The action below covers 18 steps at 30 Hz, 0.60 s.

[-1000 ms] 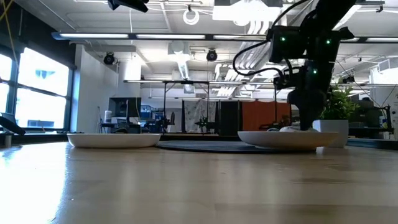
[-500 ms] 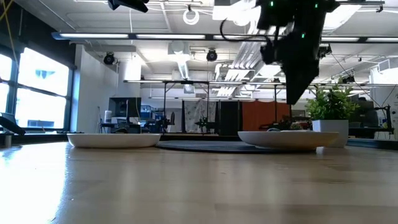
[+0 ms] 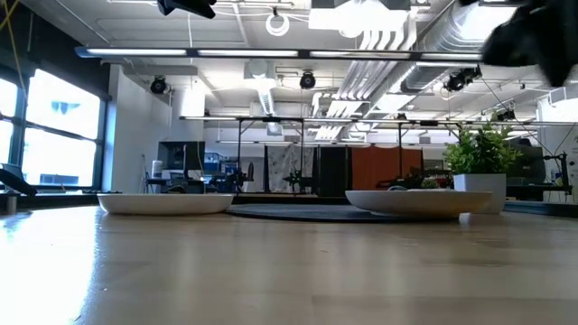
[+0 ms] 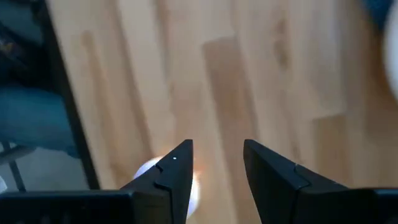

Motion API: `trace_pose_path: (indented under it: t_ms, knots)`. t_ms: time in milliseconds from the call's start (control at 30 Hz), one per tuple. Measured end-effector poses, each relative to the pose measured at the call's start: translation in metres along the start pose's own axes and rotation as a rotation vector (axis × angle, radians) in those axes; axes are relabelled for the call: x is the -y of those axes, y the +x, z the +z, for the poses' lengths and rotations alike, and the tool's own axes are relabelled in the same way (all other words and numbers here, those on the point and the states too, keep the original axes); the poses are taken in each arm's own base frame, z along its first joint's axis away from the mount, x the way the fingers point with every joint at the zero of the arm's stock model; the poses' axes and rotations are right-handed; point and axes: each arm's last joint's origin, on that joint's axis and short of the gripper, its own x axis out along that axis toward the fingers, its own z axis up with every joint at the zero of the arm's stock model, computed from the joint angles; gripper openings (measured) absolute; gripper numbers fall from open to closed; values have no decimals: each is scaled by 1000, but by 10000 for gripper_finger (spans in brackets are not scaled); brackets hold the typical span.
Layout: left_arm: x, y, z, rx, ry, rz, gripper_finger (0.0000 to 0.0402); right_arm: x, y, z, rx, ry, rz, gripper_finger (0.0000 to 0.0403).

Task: Pick & Place donuts
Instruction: Put the large violet donut into the brown plate

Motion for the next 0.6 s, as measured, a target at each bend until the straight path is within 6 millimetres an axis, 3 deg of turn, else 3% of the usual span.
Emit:
trace_pose_path:
  t_ms: [267,400,600]
  knots:
    - [3,13,0,-37,-36,7,161,-38,2,-45,15,-12,-17,138]
    - [6,23,0,-56,-42,12,161,-48,10,-57,4,-67,-50,138]
    - [9,36,1,-66,-40,13,161,-57,38,-65,-68,-130,-120,138]
